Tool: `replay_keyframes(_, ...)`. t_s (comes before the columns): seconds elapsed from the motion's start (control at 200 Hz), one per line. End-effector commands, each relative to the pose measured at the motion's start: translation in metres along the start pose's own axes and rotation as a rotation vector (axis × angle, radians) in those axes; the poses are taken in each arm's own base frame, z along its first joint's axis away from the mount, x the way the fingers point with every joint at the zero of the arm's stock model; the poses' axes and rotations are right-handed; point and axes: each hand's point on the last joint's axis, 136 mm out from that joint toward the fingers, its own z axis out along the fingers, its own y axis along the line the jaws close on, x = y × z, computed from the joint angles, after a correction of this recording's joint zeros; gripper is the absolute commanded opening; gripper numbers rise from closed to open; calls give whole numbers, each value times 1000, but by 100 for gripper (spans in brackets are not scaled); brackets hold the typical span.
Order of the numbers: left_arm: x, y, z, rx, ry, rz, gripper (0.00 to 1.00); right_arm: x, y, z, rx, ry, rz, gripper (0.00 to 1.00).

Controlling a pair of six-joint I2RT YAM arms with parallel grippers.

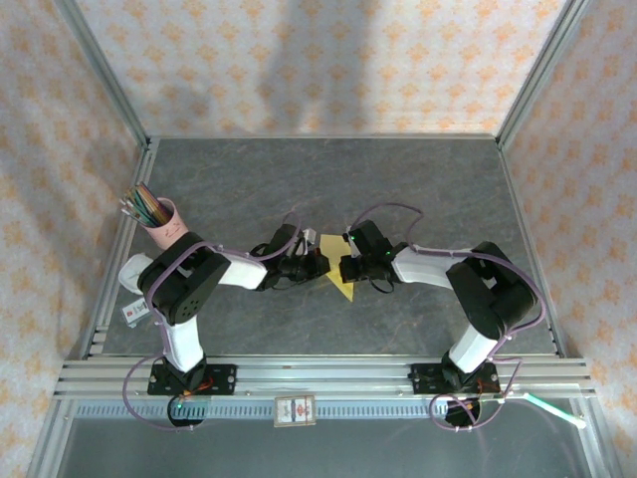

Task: Fold a paper plane with a square sheet of paper (pick it up from the middle)
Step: Third fold the triangle at the center of the table.

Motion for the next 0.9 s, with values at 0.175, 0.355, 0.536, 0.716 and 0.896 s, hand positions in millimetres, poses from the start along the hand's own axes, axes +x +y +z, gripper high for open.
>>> replay_keyframes(0.175, 6, 27, 3, -107, 26, 27, 8, 24, -19, 5, 75, 73, 12, 4)
replay_keyframes(0.355, -2, -2, -4, -14, 7, 25, 8, 24, -19, 4, 76, 74, 11, 4)
replay_keyframes(0.536, 0, -21, -9, 59, 14, -2, 9, 24, -19, 5, 76, 73, 14, 4)
replay_keyframes(0.716, -1, -14, -18, 43, -3, -13, 9, 19, -13, 4, 47, 56, 51, 3)
replay_keyframes(0.896, -13, -3, -35, 18, -52, -28, 9, 1, -11, 1, 32, 4, 99, 2)
